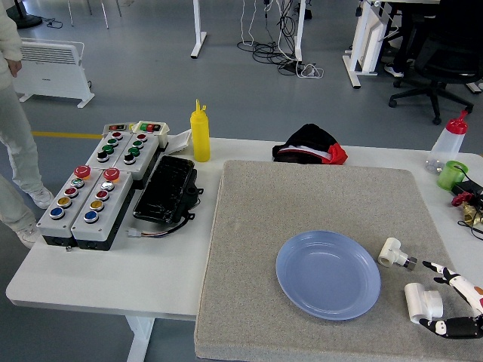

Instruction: Pick pipe place plate twice

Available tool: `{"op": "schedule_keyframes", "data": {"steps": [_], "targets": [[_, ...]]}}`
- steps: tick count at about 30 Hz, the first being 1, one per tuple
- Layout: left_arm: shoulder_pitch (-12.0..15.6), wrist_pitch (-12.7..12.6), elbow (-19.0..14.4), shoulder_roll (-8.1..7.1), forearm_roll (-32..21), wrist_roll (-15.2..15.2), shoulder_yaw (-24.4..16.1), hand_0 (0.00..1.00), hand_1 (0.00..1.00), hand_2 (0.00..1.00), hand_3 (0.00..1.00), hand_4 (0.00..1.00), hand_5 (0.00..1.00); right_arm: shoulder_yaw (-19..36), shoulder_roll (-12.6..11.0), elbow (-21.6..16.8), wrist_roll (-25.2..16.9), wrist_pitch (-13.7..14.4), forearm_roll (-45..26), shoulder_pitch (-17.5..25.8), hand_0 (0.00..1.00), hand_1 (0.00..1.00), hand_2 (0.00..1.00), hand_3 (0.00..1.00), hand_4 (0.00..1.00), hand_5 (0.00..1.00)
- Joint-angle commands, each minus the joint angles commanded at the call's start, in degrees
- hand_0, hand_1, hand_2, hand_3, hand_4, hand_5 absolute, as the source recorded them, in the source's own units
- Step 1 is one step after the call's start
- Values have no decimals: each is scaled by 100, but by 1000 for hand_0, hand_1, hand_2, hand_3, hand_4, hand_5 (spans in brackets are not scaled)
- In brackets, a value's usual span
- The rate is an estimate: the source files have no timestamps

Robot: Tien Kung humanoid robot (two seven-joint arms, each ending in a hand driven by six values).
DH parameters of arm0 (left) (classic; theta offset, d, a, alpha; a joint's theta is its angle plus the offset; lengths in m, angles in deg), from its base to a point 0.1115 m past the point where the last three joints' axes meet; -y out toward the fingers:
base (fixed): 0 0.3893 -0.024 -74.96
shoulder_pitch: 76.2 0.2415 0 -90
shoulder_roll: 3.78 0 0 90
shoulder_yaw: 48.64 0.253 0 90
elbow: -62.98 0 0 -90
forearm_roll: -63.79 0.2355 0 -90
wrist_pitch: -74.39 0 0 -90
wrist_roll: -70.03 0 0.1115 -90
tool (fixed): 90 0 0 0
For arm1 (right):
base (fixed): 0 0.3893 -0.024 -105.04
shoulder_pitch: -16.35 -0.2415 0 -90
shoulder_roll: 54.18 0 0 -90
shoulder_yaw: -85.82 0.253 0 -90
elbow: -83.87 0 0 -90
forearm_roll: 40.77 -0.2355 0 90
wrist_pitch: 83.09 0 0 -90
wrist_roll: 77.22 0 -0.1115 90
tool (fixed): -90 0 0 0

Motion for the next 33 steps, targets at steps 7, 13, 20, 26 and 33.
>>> {"op": "schedule_keyframes", "data": {"steps": [7, 13, 20, 26, 33], "targets": [[20, -7, -3, 6, 19, -15, -10, 588, 575, 606, 598, 486, 998, -97, 31, 109, -28, 27, -80, -73, 817, 794, 954, 911, 826, 293], [42, -13, -7, 12, 34, -22, -19, 589, 574, 607, 600, 486, 998, -219, 32, 183, -139, 176, -120, -120, 693, 712, 826, 817, 787, 258], [55, -7, -4, 7, 17, -15, -2, 589, 575, 607, 599, 486, 998, -249, 22, 177, -213, 328, -182, -124, 394, 520, 615, 693, 671, 135], [20, 1, 1, -5, -9, -7, 10, 588, 574, 607, 599, 486, 998, -188, 19, 120, -213, 358, -214, -133, 330, 469, 591, 674, 655, 132], [7, -2, 1, -4, -18, -11, 9, 588, 574, 606, 597, 486, 998, -163, 37, -83, -240, 462, -232, -243, 323, 464, 586, 666, 686, 174]]}}
